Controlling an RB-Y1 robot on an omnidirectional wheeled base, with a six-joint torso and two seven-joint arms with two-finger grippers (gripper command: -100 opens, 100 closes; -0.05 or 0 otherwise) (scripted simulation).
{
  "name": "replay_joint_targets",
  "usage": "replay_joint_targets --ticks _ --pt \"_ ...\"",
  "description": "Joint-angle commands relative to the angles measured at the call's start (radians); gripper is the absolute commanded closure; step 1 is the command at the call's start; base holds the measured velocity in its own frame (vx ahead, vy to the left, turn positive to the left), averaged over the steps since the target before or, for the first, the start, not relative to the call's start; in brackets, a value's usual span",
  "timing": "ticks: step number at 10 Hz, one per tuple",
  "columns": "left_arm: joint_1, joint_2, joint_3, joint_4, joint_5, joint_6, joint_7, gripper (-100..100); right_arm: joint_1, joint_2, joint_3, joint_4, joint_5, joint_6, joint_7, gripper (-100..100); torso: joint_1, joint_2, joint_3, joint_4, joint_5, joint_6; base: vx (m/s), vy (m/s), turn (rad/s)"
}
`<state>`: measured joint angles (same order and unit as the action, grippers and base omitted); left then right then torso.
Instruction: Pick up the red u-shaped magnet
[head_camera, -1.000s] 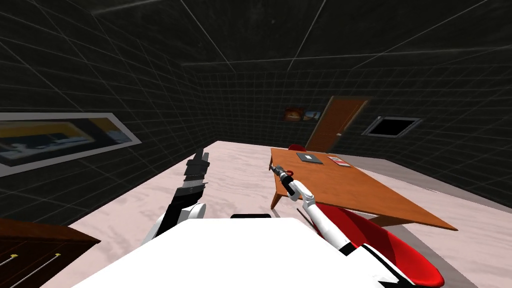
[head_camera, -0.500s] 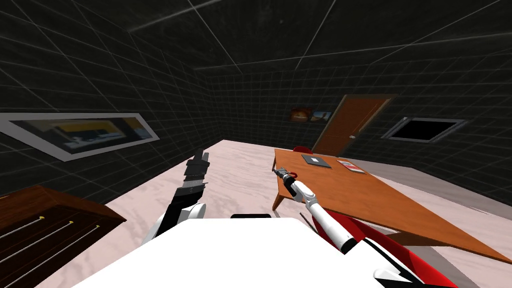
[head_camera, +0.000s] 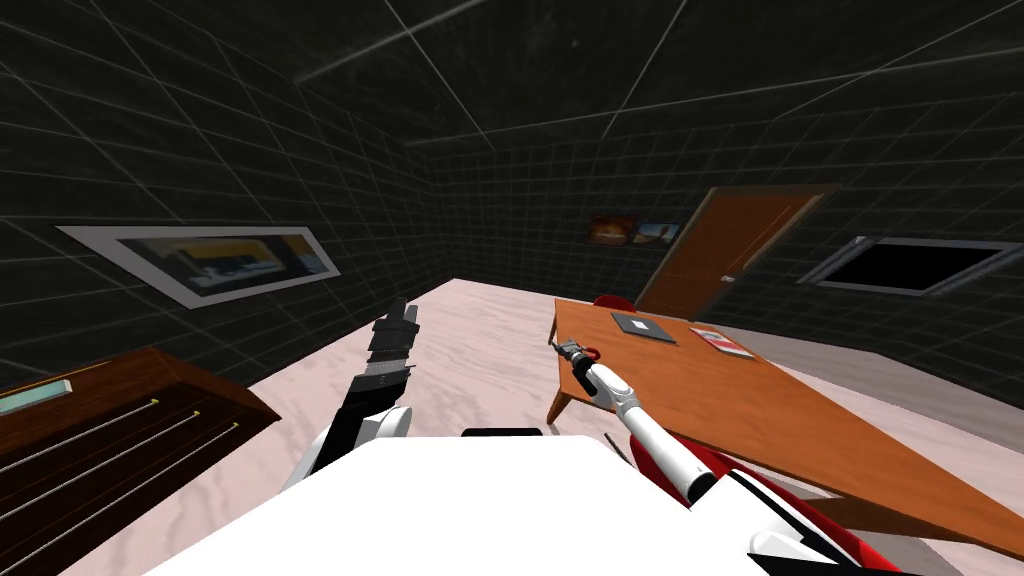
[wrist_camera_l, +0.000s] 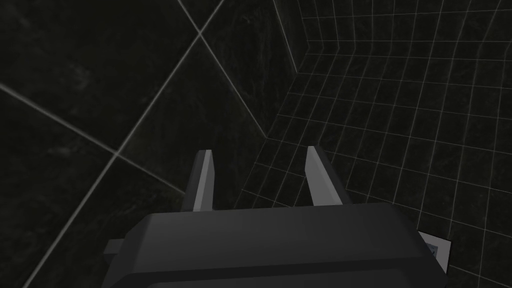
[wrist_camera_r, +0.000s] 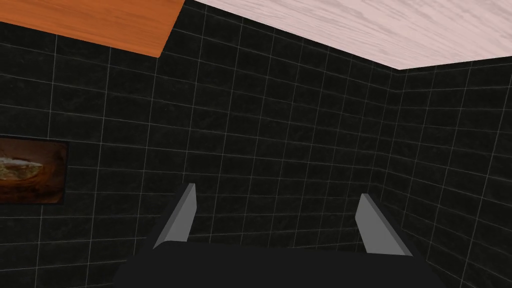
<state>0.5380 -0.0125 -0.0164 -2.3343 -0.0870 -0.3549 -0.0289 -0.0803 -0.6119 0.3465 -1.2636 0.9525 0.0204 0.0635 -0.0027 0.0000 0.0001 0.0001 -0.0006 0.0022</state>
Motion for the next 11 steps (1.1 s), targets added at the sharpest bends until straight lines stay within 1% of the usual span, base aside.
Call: replay_joint_targets --ticks 1,2,3,4,5,6,7,8,9,10,11 --pt "0.000 0.000 0.000 0.000 0.000 0.000 0.000 0 -0.003 0.017 -0.014 0.035 0.013 -0.013 0.009 -100 0.000 0.000 0.000 0.000 0.000 0.000 -0.002 -0.002 -0.038" --pt "0.000 0.000 0.000 0.000 0.000 0.000 0.000 0 -0.016 -0.003 -0.001 0.073 0.056 0.005 0.022 -100 0.001 0.000 0.000 0.000 0.000 0.000 -0.018 -0.015 0.278" --pt "0.000 0.000 0.000 0.000 0.000 0.000 0.000 0 -0.016 -0.003 -0.001 0.091 0.057 0.005 0.022 -100 0.000 0.000 0.000 0.000 0.000 -0.001 -0.020 -0.028 0.165" --pt "0.000 0.000 0.000 0.000 0.000 0.000 0.000 0 -0.016 -0.003 -0.001 0.099 0.057 0.005 0.022 -100 0.000 0.000 0.000 0.000 0.000 0.000 -0.011 -0.015 -0.025" --pt "0.000 0.000 0.000 0.000 0.000 0.000 0.000 0 -0.027 -0.022 0.011 0.125 0.097 0.022 0.036 -100 0.000 0.000 0.000 0.000 0.000 0.000 -0.023 -0.021 0.222" --pt "0.000 0.000 0.000 0.000 0.000 0.000 0.000 0 -0.027 -0.022 0.011 0.155 0.100 0.022 0.036 -100 0.000 0.000 0.000 0.000 0.000 -0.001 -0.024 -0.030 0.161" --pt "0.000 0.000 0.000 0.000 0.000 0.000 0.000 0 -0.027 -0.022 0.011 0.162 0.100 0.022 0.036 -100 -0.001 0.001 0.000 0.000 0.000 0.000 -0.010 -0.016 -0.007" --pt "0.000 0.000 0.000 0.000 0.000 0.000 0.000 0 -0.036 -0.040 0.023 0.202 0.142 0.038 0.049 -100 0.000 0.000 0.000 0.000 0.000 0.000 -0.021 -0.018 0.247" --pt "0.000 0.000 0.000 0.000 0.000 0.000 0.000 0 -0.036 -0.040 0.023 0.225 0.142 0.038 0.049 -100 0.000 0.000 0.000 0.000 0.000 -0.001 -0.021 -0.027 0.145" --pt "0.000 0.000 0.000 0.000 0.000 0.000 0.000 0 -0.036 -0.040 0.023 0.225 0.142 0.038 0.049 -100 -0.001 0.000 0.000 0.000 0.000 0.000 -0.009 -0.016 -0.030" --pt "0.000 0.000 0.000 0.000 0.000 0.000 0.000 0 -0.044 -0.057 0.034 0.257 0.173 0.054 0.063 -100 0.000 0.000 0.000 0.000 0.000 0.000 -0.018 -0.021 0.223"
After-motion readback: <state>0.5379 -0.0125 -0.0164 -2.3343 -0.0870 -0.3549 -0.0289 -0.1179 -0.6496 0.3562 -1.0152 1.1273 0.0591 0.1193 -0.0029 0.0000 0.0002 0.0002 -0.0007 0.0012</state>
